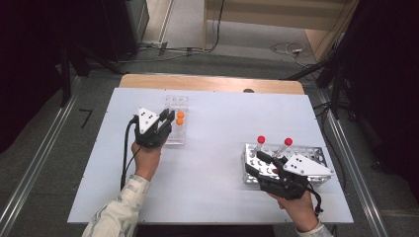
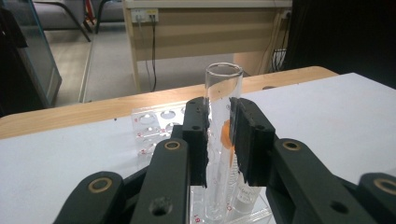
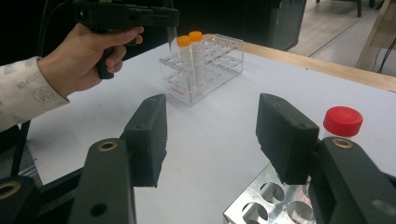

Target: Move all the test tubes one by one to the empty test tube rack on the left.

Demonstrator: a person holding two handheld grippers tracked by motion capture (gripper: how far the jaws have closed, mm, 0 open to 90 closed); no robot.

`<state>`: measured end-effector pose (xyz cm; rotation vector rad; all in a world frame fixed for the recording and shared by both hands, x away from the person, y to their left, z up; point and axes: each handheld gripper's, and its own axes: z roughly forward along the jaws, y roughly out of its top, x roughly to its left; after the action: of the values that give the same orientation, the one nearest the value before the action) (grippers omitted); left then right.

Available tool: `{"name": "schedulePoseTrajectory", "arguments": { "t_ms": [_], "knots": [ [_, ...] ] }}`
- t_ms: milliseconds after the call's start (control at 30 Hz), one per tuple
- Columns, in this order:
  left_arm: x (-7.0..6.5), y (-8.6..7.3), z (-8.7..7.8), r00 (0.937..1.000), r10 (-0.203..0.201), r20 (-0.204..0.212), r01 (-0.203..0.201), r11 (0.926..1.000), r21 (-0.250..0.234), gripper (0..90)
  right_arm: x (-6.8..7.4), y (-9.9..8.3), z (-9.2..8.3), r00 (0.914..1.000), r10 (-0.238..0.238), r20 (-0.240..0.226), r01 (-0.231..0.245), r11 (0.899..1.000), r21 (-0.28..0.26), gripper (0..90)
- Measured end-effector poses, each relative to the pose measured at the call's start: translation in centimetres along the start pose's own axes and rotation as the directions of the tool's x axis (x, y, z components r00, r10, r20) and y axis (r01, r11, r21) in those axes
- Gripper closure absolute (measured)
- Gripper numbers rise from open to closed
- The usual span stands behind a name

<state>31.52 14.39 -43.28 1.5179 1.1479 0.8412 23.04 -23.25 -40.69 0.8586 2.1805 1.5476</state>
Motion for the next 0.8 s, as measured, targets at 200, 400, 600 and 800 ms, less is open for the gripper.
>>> {"name": "schedulePoseTrajectory", "arguments": {
  "t_ms": [200, 400, 600, 800],
  "knots": [
    [0.07, -0.34, 0.28, 1.0000, -0.005, -0.005, 0.005, 1.0000, 0.003, 76.2, -0.01, -0.02, 0.00, 1.0000, 0.001, -0.001, -0.001, 1.000, 0.002, 41.9],
    [0.12, -0.50, 0.38, 1.0000, -0.003, -0.005, 0.003, 0.9999, 0.010, 76.2, 0.03, -0.02, -0.01, 1.0000, 0.001, -0.001, -0.001, 1.000, 0.001, 41.9],
    [-0.05, -0.67, 0.55, 1.0000, 0.005, -0.005, -0.005, 0.9998, 0.017, 76.1, 0.04, -0.02, -0.01, 1.0000, -0.001, -0.002, 0.001, 1.000, 0.002, 42.0],
    [-0.14, -0.99, 0.55, 0.9999, 0.009, -0.006, -0.009, 0.9997, 0.024, 76.0, 0.01, -0.03, -0.01, 1.0000, -0.001, -0.001, 0.001, 1.000, 0.002, 42.0]
  ]
}}
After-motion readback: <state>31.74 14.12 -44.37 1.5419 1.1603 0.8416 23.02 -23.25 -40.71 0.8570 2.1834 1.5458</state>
